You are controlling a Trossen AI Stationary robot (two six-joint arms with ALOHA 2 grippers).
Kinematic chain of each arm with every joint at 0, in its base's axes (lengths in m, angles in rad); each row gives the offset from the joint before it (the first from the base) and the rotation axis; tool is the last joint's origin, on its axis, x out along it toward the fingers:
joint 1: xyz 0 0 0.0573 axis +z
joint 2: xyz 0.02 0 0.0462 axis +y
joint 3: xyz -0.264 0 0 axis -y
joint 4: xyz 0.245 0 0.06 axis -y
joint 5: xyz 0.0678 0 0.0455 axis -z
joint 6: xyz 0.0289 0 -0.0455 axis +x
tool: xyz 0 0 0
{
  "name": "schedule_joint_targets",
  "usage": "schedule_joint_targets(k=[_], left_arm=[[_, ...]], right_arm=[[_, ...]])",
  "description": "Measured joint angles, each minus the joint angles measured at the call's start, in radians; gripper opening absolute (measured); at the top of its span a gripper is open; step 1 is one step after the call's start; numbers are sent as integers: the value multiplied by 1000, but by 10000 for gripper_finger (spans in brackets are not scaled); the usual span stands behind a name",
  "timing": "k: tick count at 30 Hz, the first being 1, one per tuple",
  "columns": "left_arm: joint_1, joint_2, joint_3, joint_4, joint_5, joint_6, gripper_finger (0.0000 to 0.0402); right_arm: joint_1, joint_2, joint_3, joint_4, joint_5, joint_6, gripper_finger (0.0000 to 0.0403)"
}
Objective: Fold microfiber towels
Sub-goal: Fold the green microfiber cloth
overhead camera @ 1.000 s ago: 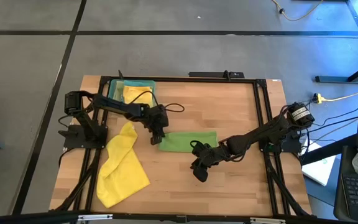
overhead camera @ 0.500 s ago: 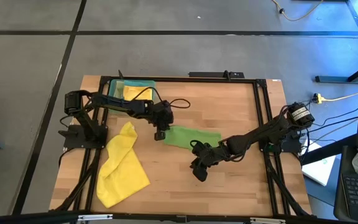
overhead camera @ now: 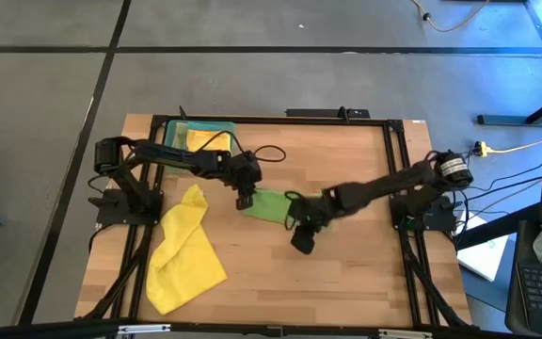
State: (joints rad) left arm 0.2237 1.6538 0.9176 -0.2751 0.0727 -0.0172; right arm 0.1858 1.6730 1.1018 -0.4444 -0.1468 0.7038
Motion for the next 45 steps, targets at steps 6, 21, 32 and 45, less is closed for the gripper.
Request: schedule_joint_targets(k=[6,21,32,45], left_arm=[[18,-103,0,-53,-103,-218,110],[-379,-123,1,220,-592,-1431,110],[-573,-59,-1,213,-722,-1678,109],[-578,-32,0,210,-728,-1666,109]], right_arm=[[-202,-1,59,-115,-199,-261,167],[-653,145,66,-253,-457,-848,171],[-664,193,65,-453,-483,-959,171],[-679,175,-90,-532,-424,-1000,186]])
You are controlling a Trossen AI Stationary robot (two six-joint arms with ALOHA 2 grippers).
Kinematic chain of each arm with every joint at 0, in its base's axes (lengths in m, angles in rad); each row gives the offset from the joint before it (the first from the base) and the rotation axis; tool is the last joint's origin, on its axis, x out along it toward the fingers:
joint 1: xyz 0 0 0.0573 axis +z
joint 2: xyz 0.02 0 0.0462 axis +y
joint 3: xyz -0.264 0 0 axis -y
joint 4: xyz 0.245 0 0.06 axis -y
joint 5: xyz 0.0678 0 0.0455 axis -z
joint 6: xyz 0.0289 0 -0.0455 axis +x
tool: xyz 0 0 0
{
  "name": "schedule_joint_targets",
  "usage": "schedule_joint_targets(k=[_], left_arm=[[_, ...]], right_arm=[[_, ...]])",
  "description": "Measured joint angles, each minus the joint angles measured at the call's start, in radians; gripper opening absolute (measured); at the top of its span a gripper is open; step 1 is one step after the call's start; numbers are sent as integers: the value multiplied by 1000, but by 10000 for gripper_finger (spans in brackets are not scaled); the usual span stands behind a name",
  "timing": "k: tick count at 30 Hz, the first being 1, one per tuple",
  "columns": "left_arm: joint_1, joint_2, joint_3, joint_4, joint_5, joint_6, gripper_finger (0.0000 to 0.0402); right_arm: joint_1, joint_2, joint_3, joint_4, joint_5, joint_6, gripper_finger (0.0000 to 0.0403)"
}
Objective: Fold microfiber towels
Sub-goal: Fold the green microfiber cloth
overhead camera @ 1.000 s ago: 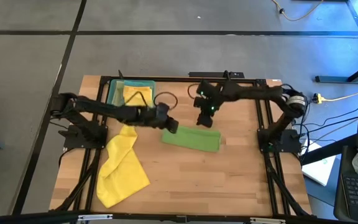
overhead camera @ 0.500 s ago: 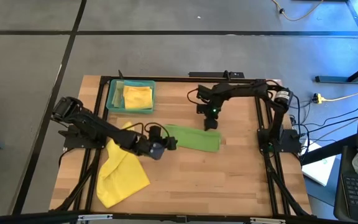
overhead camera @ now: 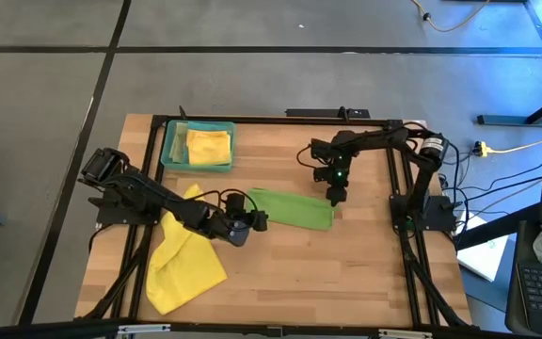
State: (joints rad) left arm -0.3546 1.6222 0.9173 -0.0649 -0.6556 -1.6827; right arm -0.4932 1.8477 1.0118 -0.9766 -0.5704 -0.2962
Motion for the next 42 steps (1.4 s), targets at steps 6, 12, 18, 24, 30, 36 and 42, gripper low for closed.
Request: schedule_joint_targets(k=[6,12,18,24,30,36,42], left_arm=[[0,0,0,-5,38,43,109],[-8,0,0,-1,68,36,108],[-18,35,0,6,20,-136,109],[-19,157,0,122,-27,-284,118],[5,307,1,411,-31,-324,129],[19,370,29,504,18,-285,129],[21,356,33,513,42,-185,129]], right_arm=[[-4,0,-5,48,1,7,214],[22,0,-5,121,-18,57,231],[53,0,55,207,-26,86,232],[74,0,132,324,6,109,232],[120,14,136,486,60,110,232],[166,72,135,477,15,109,232],[174,94,135,419,12,134,232]])
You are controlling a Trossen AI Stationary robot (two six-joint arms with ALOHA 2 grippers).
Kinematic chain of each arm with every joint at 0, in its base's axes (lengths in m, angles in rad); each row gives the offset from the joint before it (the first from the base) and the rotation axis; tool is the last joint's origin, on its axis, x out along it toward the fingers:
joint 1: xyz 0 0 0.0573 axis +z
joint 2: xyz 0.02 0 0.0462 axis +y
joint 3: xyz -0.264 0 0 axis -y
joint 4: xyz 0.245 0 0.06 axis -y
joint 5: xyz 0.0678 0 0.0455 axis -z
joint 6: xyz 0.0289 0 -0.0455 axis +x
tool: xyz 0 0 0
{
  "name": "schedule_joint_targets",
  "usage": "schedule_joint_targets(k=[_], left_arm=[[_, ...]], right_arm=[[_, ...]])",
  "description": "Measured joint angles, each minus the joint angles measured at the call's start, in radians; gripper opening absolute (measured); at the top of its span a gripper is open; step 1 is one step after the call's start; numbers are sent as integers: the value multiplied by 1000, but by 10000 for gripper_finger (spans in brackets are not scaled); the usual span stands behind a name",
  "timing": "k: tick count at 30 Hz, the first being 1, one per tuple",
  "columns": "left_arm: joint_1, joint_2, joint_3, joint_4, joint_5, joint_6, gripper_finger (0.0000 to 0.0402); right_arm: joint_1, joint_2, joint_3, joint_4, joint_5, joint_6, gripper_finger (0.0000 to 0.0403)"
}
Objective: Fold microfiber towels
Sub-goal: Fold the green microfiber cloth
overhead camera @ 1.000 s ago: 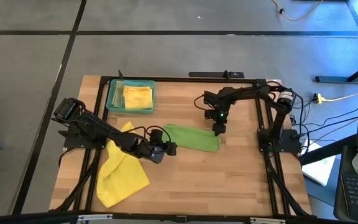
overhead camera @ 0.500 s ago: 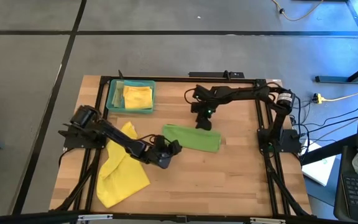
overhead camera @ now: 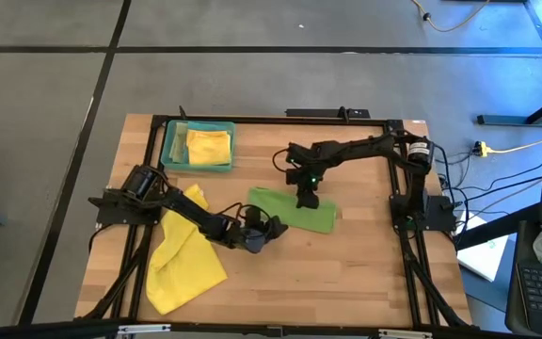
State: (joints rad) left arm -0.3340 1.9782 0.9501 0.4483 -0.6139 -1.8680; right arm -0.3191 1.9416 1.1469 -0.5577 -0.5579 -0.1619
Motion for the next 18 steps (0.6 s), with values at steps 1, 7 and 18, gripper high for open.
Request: schedule_joint_targets(k=[1,7,18], left_arm=[[0,-1,0,15,1,8,130],[-3,-1,0,62,3,21,127],[11,-1,0,59,66,76,126]], right_arm=[[0,-5,0,-19,4,0,232],[-18,-54,-1,-105,19,-2,229],[-15,-98,-9,-106,38,-4,177]])
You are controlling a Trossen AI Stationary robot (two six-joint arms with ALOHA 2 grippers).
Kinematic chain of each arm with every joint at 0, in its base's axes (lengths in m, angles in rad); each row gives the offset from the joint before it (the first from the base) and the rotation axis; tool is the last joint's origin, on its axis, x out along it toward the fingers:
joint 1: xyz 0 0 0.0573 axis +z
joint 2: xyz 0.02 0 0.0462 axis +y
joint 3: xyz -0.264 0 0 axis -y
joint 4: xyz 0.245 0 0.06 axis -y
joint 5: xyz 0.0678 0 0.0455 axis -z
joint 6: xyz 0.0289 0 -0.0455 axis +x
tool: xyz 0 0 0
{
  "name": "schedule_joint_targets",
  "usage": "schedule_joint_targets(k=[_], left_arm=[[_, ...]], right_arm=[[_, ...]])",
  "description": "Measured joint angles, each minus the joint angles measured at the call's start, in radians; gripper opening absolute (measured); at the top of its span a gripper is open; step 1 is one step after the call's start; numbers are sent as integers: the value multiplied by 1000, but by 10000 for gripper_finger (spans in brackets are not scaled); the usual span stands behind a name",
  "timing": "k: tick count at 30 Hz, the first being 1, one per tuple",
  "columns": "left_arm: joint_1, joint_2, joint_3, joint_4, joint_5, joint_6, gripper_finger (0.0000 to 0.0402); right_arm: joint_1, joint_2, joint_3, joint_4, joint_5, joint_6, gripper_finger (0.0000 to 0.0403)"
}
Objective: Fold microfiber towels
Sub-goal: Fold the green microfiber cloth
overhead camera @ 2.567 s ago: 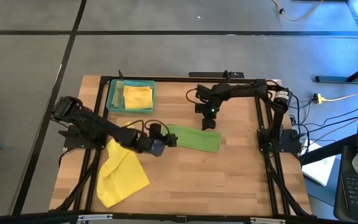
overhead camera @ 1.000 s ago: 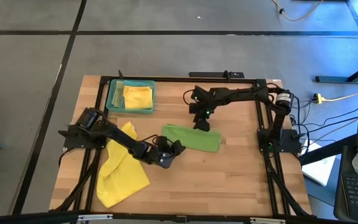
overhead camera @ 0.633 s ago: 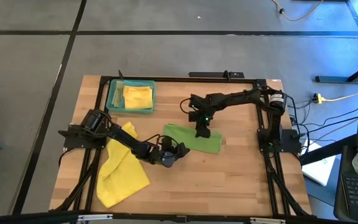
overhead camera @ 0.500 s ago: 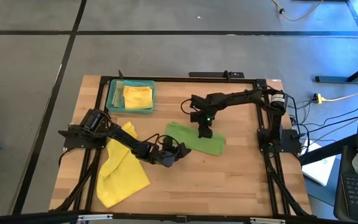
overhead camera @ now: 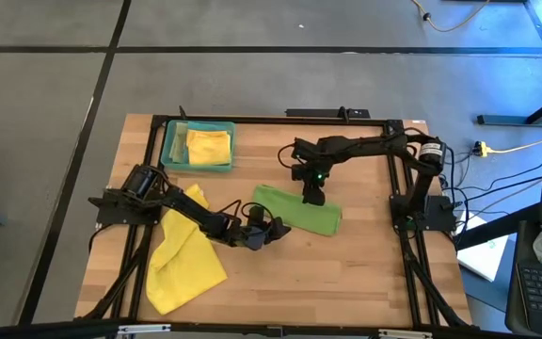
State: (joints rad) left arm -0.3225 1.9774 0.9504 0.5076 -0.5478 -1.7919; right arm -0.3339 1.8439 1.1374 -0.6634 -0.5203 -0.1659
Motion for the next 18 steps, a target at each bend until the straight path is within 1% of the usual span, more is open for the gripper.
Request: schedule_joint_targets(k=[3,7,14,18], left_arm=[[0,0,0,0,2,15,126],[0,0,0,1,15,22,126],[-13,0,0,2,19,24,126],[-19,0,0,1,20,25,126]], right_arm=[[9,0,-12,8,2,1,167],[18,0,-48,28,43,1,162],[17,0,-78,45,48,8,161],[17,0,-78,66,48,50,161]])
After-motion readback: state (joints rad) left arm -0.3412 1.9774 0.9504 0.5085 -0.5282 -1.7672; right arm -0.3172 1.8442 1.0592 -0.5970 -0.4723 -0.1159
